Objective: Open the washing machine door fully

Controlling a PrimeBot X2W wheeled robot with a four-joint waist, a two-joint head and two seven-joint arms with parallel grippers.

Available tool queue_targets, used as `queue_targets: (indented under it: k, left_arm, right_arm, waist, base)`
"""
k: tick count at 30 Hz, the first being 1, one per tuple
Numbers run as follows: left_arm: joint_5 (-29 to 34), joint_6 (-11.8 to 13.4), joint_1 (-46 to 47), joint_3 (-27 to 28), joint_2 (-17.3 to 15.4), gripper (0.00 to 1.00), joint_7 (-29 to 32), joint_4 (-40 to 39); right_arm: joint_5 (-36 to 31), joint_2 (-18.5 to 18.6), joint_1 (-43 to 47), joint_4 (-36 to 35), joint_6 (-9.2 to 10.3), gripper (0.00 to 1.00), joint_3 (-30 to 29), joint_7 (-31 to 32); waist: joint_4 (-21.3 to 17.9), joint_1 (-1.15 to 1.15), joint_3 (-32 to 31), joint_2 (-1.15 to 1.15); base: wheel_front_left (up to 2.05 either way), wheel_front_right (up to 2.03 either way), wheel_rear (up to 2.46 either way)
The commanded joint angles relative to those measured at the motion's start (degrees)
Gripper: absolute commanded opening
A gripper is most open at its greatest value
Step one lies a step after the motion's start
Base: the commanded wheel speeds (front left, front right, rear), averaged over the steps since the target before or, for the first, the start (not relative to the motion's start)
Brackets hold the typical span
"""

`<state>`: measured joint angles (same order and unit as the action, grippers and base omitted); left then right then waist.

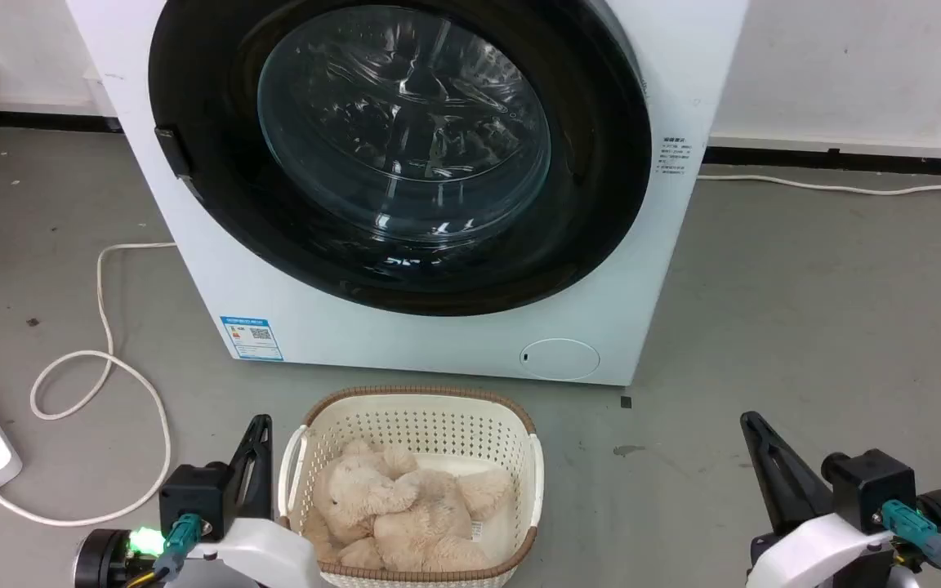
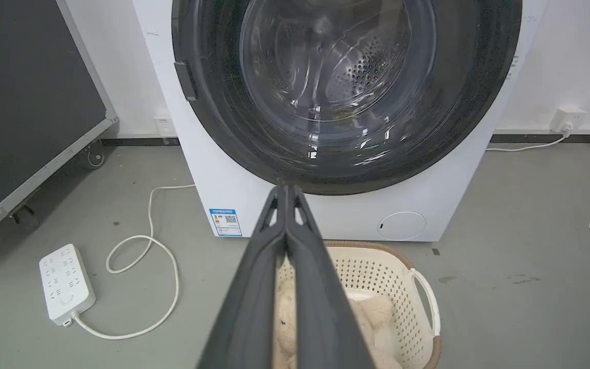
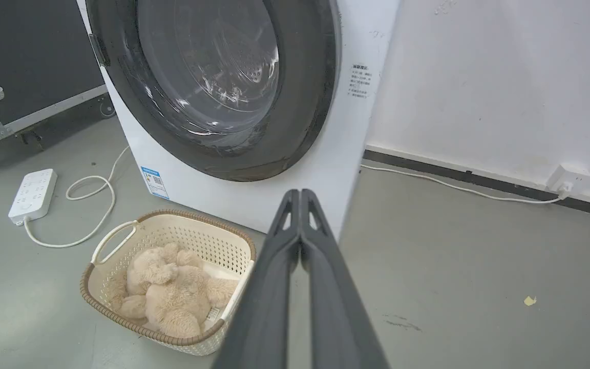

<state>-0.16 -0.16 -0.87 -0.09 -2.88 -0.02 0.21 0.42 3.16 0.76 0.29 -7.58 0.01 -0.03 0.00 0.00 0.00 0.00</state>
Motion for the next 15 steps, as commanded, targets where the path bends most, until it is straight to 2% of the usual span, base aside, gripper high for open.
queue_targets:
  k: [1,15]
  left_arm:
    - [0.2,0.2,0.9,0.1,0.0,0.0,0.0,-0.2]
    - [0.2,0.2,0.9,0.1,0.0,0.0,0.0,-0.2]
  right_arm:
    - [-0.4,-0.3,-0.8,-0.3,0.09,0.0,0.0,0.0]
    - [-0.4,-0.3,-0.8,-0.3,0.09,0.0,0.0,0.0]
  waist:
    - [0.0,0.0,0.0,0.0]
    - [0.0,0.0,0.0,0.0]
  base:
    - [0.0,0.0,0.0]
    - [0.0,0.0,0.0]
